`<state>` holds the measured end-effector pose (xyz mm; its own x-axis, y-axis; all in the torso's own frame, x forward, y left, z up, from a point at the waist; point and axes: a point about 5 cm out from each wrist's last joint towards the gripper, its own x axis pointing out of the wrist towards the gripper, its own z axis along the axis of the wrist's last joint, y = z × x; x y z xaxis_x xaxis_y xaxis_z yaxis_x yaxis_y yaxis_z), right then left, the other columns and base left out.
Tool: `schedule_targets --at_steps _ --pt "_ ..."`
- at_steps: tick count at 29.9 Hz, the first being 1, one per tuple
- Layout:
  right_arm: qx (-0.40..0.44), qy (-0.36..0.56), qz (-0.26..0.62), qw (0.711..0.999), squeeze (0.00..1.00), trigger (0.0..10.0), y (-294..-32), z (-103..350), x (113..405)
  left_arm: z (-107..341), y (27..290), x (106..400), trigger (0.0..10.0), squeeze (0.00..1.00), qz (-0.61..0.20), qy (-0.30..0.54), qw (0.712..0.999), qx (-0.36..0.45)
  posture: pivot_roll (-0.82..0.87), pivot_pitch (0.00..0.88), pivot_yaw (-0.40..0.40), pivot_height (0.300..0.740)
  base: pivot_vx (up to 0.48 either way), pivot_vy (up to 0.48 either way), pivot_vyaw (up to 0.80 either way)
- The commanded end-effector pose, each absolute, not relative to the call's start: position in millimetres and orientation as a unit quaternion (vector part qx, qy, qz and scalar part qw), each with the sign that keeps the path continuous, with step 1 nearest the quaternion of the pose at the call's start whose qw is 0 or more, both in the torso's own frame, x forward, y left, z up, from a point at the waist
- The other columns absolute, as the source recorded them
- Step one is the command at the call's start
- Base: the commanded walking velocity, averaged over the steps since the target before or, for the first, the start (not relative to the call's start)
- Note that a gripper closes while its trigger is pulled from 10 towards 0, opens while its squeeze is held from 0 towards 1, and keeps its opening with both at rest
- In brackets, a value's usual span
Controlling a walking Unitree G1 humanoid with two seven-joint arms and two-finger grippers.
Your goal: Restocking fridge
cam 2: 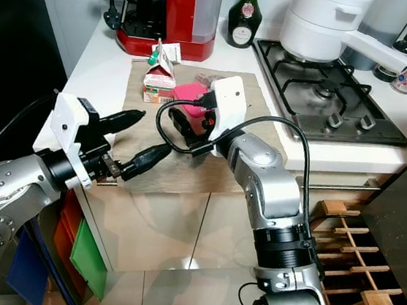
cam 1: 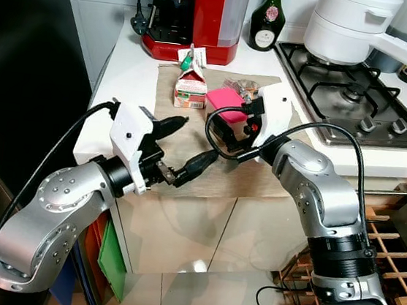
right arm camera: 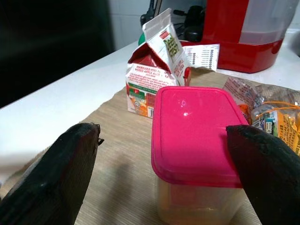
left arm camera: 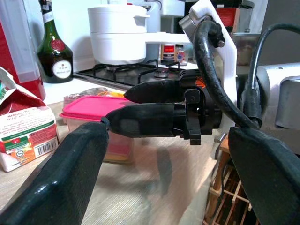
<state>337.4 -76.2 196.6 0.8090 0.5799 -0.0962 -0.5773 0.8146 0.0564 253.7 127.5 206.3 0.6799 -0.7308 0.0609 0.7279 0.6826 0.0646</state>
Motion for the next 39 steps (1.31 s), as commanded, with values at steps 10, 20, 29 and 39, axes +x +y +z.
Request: schedule_targets --at_steps 10,20,29,39 --pt "0.021 0.093 0.283 0.954 0.00 10.0 -69.4 177.5 341.6 213.9 124.5 258.5 10.0 0.00 -0.408 -0.061 0.910 0.031 0.00 0.000 -0.008 0.740 0.000 0.000 0.00" --pt "-0.049 0.077 0.269 0.959 0.00 10.0 -76.9 180.5 344.8 211.1 123.1 257.6 10.0 0.00 -0.403 -0.064 0.912 0.025 0.01 0.000 -0.034 0.740 0.000 0.000 0.00" --pt "-0.085 -0.001 0.250 0.965 0.00 10.0 -82.0 204.1 337.5 208.3 120.7 256.0 10.0 0.00 -0.401 -0.065 0.913 0.021 0.01 0.000 -0.043 0.740 0.000 0.000 0.00" --pt "-0.008 0.006 0.227 0.974 0.00 10.0 -93.5 199.9 333.2 207.9 120.5 256.1 10.0 0.00 -0.405 -0.063 0.912 0.026 0.00 0.000 -0.034 0.740 0.000 0.000 0.00"
